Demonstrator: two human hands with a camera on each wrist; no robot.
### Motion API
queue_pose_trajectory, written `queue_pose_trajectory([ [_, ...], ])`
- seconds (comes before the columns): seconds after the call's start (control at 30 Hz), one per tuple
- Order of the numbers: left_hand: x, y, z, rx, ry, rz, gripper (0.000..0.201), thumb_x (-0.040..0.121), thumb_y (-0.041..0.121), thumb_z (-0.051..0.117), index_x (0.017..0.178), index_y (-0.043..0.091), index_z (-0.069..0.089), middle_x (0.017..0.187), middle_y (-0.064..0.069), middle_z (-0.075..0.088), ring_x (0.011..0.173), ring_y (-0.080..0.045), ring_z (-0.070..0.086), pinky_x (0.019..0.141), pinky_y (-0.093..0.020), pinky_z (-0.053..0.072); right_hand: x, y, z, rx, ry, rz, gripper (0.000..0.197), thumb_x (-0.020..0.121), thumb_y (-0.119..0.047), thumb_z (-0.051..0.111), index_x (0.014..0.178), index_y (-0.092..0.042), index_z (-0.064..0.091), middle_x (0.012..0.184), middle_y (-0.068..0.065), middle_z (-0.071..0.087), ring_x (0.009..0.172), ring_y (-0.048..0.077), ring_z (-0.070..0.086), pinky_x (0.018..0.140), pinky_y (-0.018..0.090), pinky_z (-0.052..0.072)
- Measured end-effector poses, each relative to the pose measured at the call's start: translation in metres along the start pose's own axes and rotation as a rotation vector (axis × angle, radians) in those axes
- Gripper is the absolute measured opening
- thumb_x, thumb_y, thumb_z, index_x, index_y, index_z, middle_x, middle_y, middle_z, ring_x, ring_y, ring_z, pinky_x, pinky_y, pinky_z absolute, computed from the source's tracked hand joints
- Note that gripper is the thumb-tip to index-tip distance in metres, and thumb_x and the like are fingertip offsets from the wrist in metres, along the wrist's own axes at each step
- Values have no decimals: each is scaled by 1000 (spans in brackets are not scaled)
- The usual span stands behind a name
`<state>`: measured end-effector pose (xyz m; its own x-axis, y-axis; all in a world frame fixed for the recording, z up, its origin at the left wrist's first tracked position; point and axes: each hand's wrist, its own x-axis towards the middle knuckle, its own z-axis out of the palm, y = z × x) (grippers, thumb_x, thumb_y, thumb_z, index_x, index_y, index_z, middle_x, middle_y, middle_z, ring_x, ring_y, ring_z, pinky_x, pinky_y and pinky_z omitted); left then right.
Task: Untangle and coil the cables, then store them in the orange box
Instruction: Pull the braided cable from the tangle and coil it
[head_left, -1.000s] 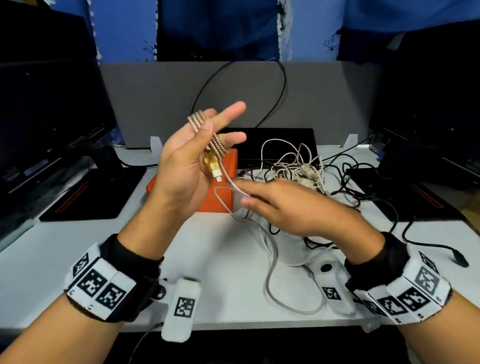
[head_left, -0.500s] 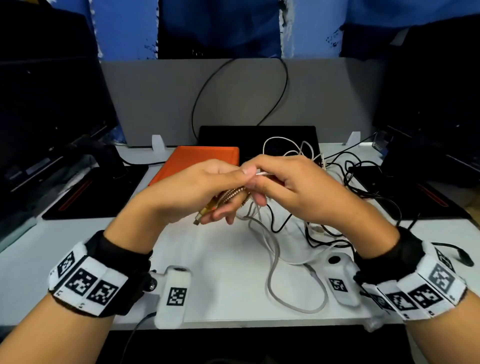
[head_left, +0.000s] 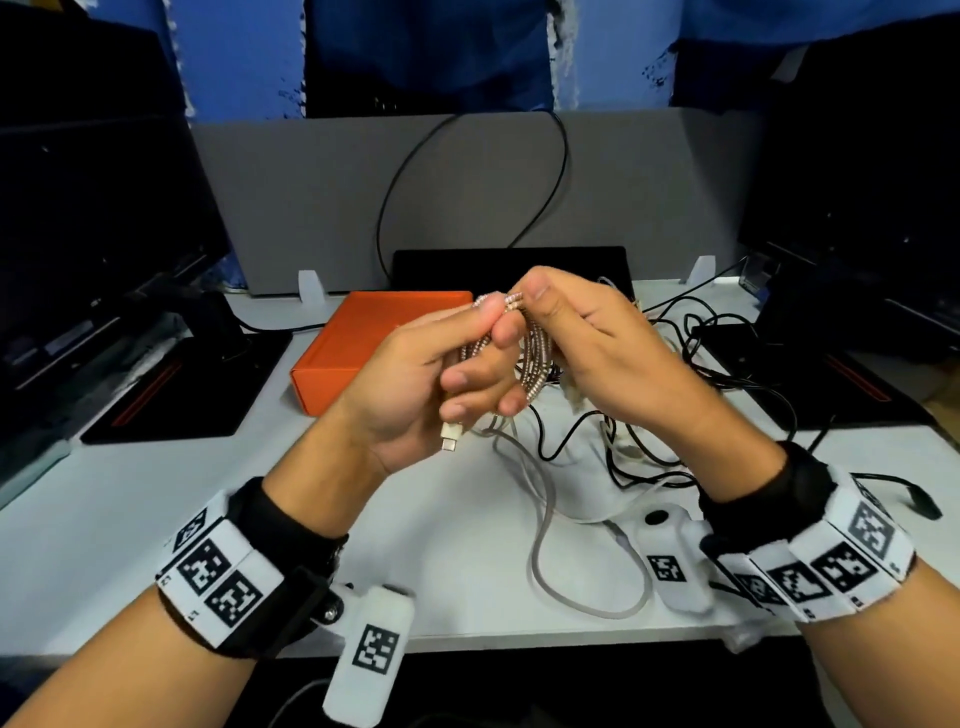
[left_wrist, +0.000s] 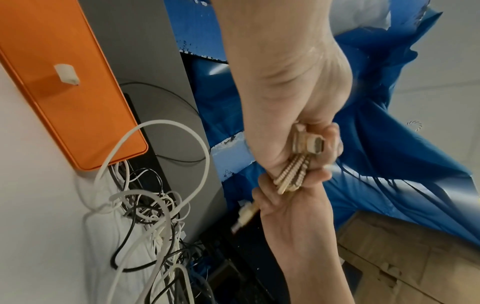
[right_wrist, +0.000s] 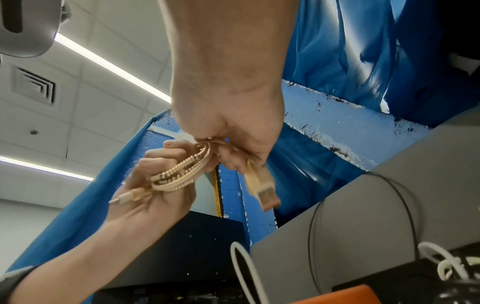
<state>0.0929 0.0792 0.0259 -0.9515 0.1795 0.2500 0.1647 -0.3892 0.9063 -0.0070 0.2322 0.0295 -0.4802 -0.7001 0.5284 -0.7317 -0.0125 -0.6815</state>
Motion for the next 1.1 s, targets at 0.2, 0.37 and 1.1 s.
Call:
queue_pose_trajectory([
  [0.2, 6, -6, 0, -26, 220, 42, 41, 91, 50, 56, 64, 20, 52, 37, 10, 29, 29, -6, 32, 53, -20, 45, -4, -7, 15, 188, -75, 58, 34, 112, -36, 36, 100, -25, 66, 90, 0, 73, 77, 14, 73, 75, 34, 56],
  [0.37, 11, -2, 1, 450, 403, 227, 50, 104, 35, 52, 85, -11, 53, 63, -22, 53, 55, -20, 53, 62, -28, 48, 0, -8, 17, 252, -15, 118, 44, 112, -40, 38, 86, -7, 51, 74, 7, 67, 70, 28, 65, 63, 48, 51],
  [1.1, -5, 26, -9, 862, 535, 113, 11, 100, 8, 60, 91, 7, 65, 68, -7, 69, 58, -20, 62, 53, -29, 52, -1, -8, 13, -106, 134, 153, 37, 112, -37, 34, 82, -19, 44, 67, -11, 46, 55, 0, 45, 55, 15, 35],
])
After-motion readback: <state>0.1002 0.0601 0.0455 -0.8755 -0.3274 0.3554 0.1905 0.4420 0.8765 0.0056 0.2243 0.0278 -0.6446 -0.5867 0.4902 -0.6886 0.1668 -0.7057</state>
